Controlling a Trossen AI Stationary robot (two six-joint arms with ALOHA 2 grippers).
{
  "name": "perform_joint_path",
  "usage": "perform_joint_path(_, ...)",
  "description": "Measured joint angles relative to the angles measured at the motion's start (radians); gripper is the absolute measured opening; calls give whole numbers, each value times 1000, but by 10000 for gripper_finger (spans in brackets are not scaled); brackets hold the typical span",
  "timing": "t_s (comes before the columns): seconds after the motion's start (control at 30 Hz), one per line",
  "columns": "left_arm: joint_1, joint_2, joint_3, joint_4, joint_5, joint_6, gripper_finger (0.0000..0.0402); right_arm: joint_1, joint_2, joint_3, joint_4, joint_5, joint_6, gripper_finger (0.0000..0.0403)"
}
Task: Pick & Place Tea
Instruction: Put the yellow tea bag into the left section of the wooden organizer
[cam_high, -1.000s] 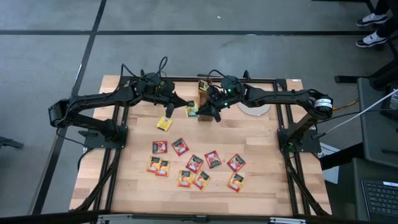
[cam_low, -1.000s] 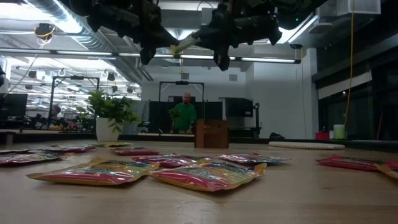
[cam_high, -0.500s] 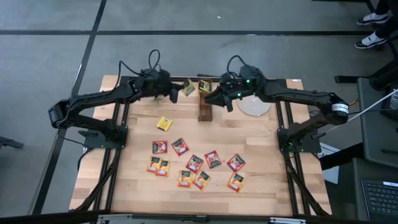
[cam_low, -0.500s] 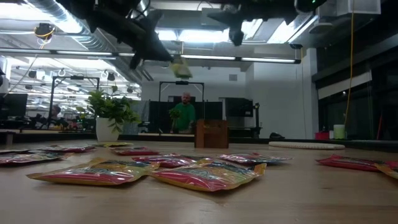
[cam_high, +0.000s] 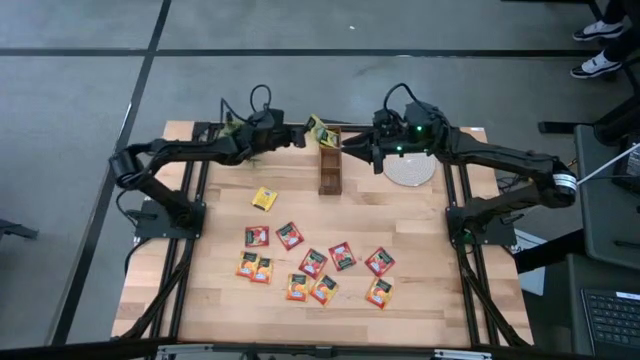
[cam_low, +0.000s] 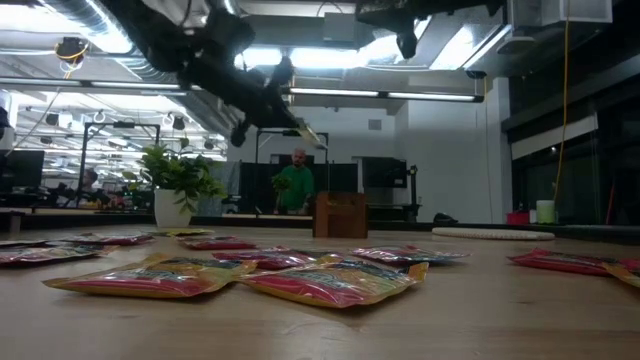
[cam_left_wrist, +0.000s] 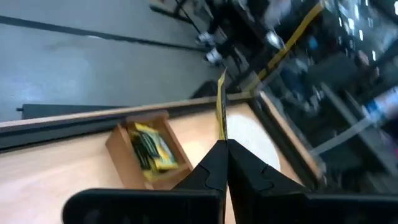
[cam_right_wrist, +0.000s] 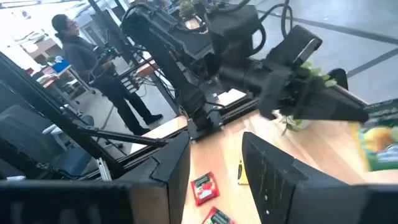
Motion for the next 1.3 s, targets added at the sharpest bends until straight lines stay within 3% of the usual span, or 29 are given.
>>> perform_joint_path(0.2,-8,96,0,115,-119,-97,1,2,-3,0,-33,10,0,147)
perform_joint_path(0.33,-22,142,9,119,-187,-124,2,8,-3,0,-73,88,-3,147)
perform_joint_path(0.53,-40,211,102,106,-196,-79,2,8,-3,0,-91,118,-16,147)
perform_joint_path(0.8,-41,299,241,-59,-245,-35,2,9,-3,0,-109,140,-25,147)
perform_joint_path(1.3,-80,380,261,-69,-288,-141,2,9,-3,0,-146,177,-26,147)
